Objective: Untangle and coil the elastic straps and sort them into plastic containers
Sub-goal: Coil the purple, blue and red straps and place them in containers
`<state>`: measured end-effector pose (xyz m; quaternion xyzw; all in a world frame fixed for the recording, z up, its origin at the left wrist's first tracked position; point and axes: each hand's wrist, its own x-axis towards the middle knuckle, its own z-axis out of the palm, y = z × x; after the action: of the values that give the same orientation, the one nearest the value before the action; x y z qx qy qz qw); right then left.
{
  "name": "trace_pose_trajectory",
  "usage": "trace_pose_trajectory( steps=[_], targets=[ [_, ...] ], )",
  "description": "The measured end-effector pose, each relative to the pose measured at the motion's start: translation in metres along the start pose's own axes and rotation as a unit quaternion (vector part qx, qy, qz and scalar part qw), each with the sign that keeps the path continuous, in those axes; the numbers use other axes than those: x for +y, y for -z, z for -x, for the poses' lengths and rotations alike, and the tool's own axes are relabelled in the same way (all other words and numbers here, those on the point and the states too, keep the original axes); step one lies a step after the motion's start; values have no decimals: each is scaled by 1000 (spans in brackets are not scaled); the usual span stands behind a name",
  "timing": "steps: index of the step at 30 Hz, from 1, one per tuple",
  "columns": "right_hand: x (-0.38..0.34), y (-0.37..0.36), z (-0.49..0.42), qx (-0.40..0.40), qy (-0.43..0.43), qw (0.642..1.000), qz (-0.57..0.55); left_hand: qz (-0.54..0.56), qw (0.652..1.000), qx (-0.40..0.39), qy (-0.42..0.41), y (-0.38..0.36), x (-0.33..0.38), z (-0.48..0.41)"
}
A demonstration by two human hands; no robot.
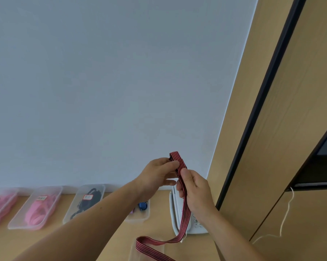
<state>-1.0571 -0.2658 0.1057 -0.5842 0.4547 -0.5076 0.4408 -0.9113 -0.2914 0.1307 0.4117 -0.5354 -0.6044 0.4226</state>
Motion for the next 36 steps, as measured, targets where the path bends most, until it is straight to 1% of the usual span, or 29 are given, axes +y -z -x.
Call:
trace_pose_trajectory(
  steps=[4, 11, 13, 15, 17, 19, 21, 23, 25, 28, 30, 31, 32, 33, 34, 35, 36],
  targets=[
    [2, 5, -1, 1, -12, 1000, 24, -18, 1000, 18, -8, -1, -1, -3],
    [4, 4, 0, 27, -84, 996, -12, -101, 990, 47, -91, -4, 2, -3],
    [1, 5, -1, 31, -93, 995, -29, -146, 979, 72, -119, -2, 3, -5],
    [-2, 6, -2, 28, -92, 995, -37, -202, 962, 100, -153, 1, 1, -5],
    [-4, 6, -2, 27, -88, 995, -45, -281, 934, 109, -193, 3, -1, -2],
    [-7, 5, -2, 22, -86, 995, -55, -370, 889, 98, -250, 4, -7, 0],
    [-9, 3, -2, 11, -86, 994, -64, -432, 845, 107, -296, 4, -12, 3],
    [-11, 2, -2, 4, -82, 994, -69, -476, 802, 131, -337, 7, -16, 4],
    [-12, 2, 0, 4, -79, 995, -67, -527, 746, 128, -386, 9, -17, 6],
    [-13, 1, 1, 10, -81, 995, -60, -579, 674, 126, -441, 10, -18, 7],
    [-12, 1, 2, 13, -78, 995, -63, -595, 640, 134, -467, 12, -18, 5],
    [-12, 1, 2, 13, -75, 995, -66, -598, 633, 132, -473, 14, -19, 4],
    [-13, 1, 3, 13, -69, 995, -68, -593, 642, 131, -469, 14, -20, 3],
    [-13, 2, 3, 14, -61, 996, -68, -566, 680, 133, -447, 12, -21, 3],
    [-14, 3, 3, 16, -53, 996, -67, -512, 746, 145, -401, 10, -21, 3],
    [-15, 4, 2, 20, -47, 997, -66, -444, 818, 157, -331, 7, -20, 2],
    [-16, 5, 1, 22, -40, 997, -63, -357, 889, 151, -243, 4, -18, 2]
  ],
)
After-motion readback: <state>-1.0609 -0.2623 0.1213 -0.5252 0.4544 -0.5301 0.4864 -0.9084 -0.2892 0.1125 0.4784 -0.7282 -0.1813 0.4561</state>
